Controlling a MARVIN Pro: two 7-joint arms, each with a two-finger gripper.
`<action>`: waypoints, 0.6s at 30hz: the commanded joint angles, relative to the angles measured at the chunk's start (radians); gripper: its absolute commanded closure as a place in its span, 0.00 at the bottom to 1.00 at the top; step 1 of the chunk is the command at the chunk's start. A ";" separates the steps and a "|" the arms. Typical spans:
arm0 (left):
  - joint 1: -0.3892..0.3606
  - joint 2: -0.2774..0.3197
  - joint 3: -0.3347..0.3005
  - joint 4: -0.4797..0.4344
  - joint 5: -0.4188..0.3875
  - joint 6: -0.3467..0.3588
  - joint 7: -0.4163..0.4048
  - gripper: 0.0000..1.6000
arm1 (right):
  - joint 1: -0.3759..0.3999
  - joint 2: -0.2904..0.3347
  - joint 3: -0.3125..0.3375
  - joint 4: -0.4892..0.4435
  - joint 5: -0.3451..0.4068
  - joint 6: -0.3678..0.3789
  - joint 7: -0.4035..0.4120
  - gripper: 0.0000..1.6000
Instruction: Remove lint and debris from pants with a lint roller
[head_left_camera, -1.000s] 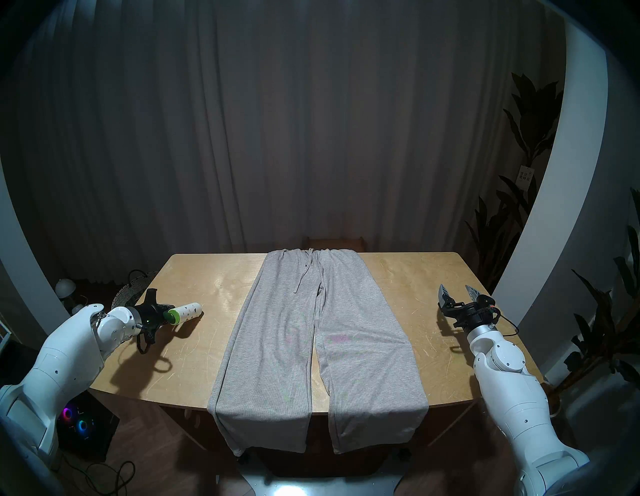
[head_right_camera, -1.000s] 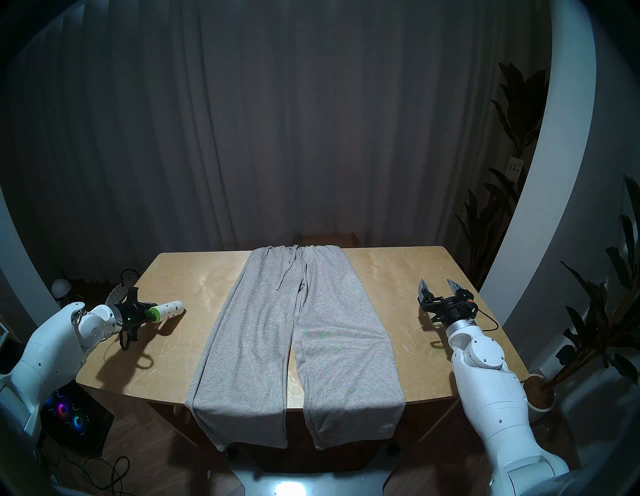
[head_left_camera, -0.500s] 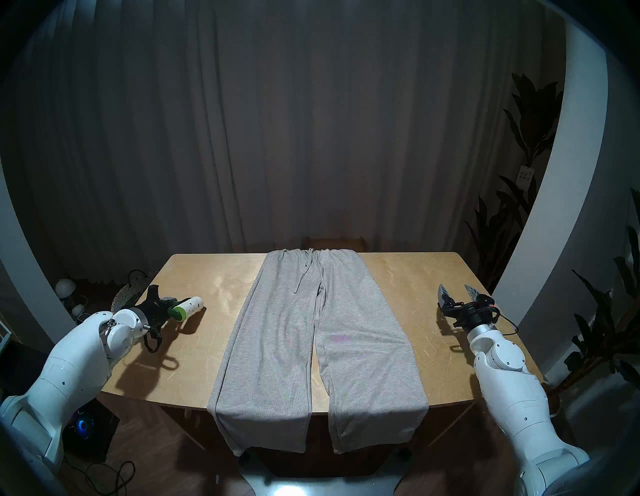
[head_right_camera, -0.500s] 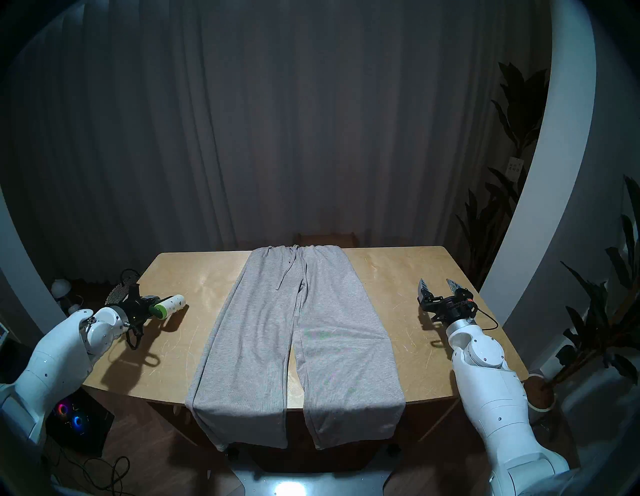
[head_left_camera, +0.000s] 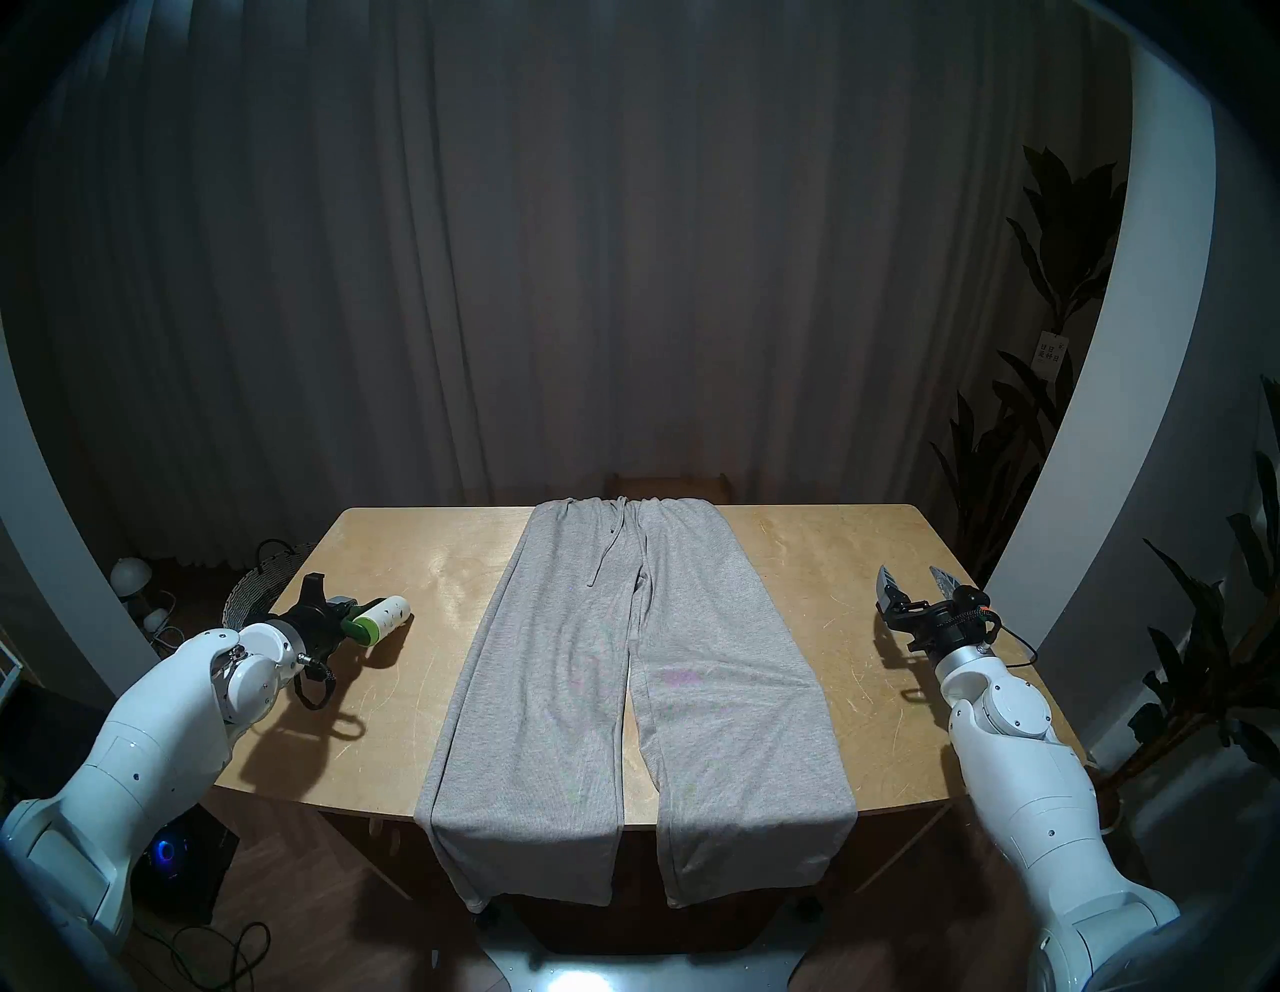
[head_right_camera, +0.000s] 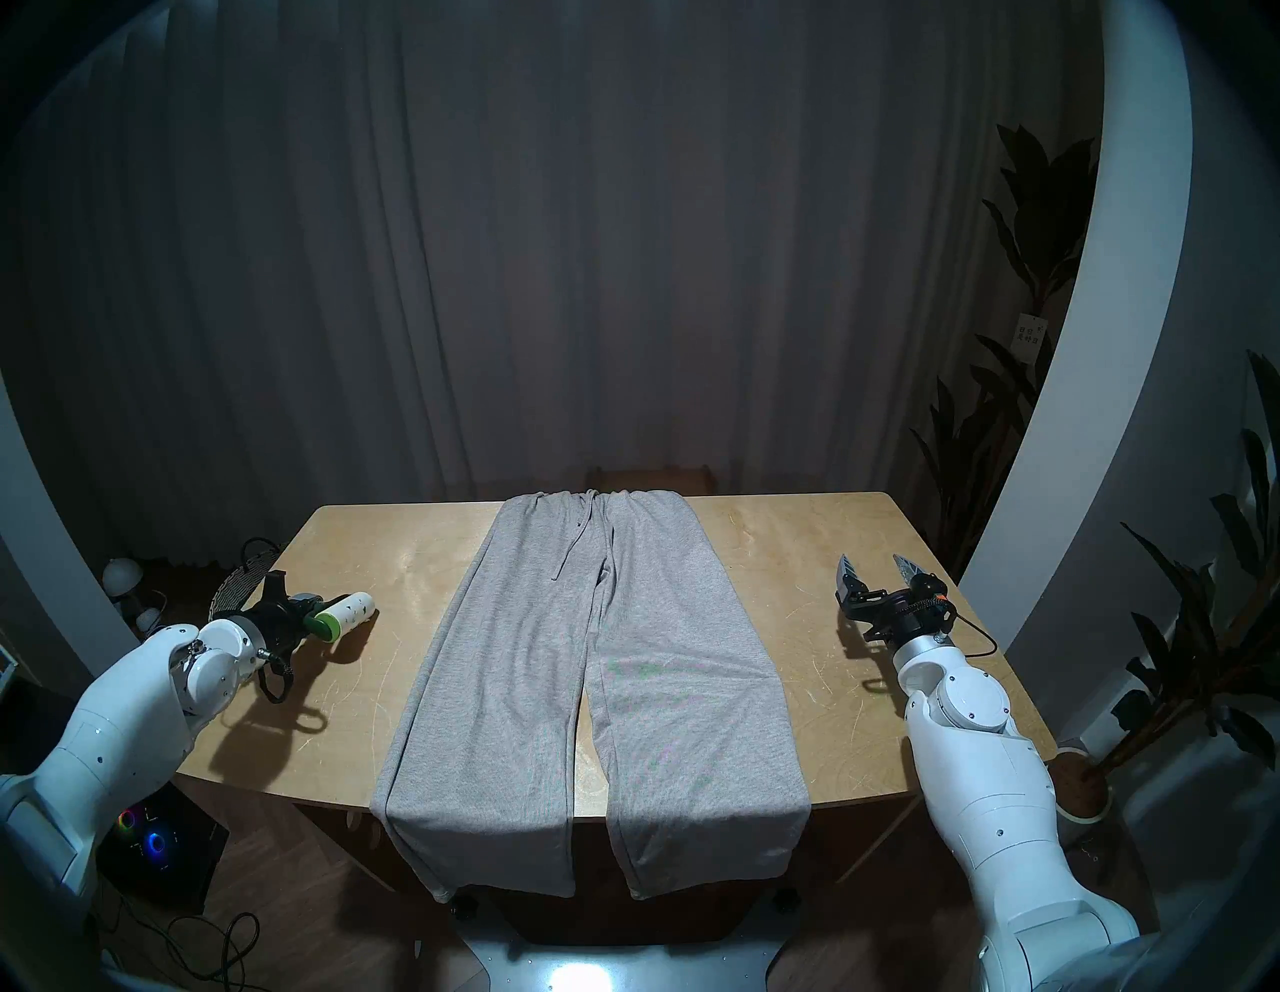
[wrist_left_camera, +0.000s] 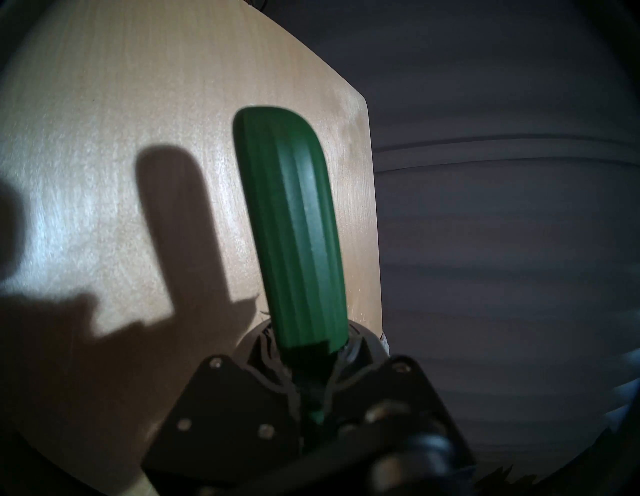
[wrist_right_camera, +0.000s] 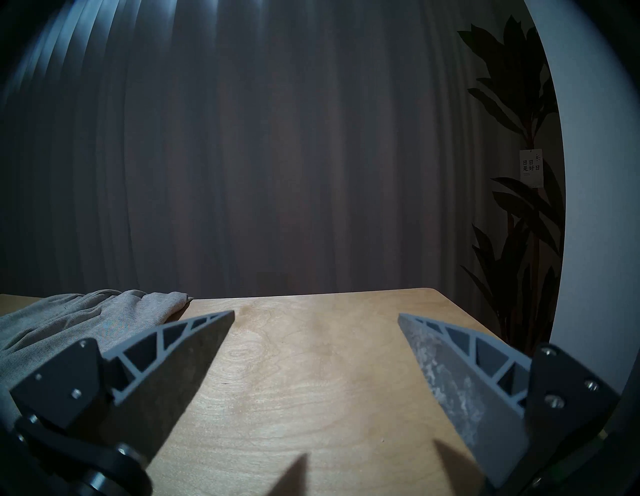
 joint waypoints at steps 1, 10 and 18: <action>-0.013 0.008 -0.015 -0.015 -0.001 -0.002 -0.014 1.00 | 0.018 -0.002 0.003 -0.011 0.002 -0.012 -0.001 0.00; -0.012 0.008 -0.016 -0.016 0.000 -0.003 -0.013 1.00 | 0.033 -0.004 0.003 0.010 -0.003 -0.019 -0.002 0.00; -0.012 0.008 -0.017 -0.017 0.001 -0.003 -0.013 1.00 | 0.044 -0.007 0.000 0.026 -0.006 -0.021 0.000 0.00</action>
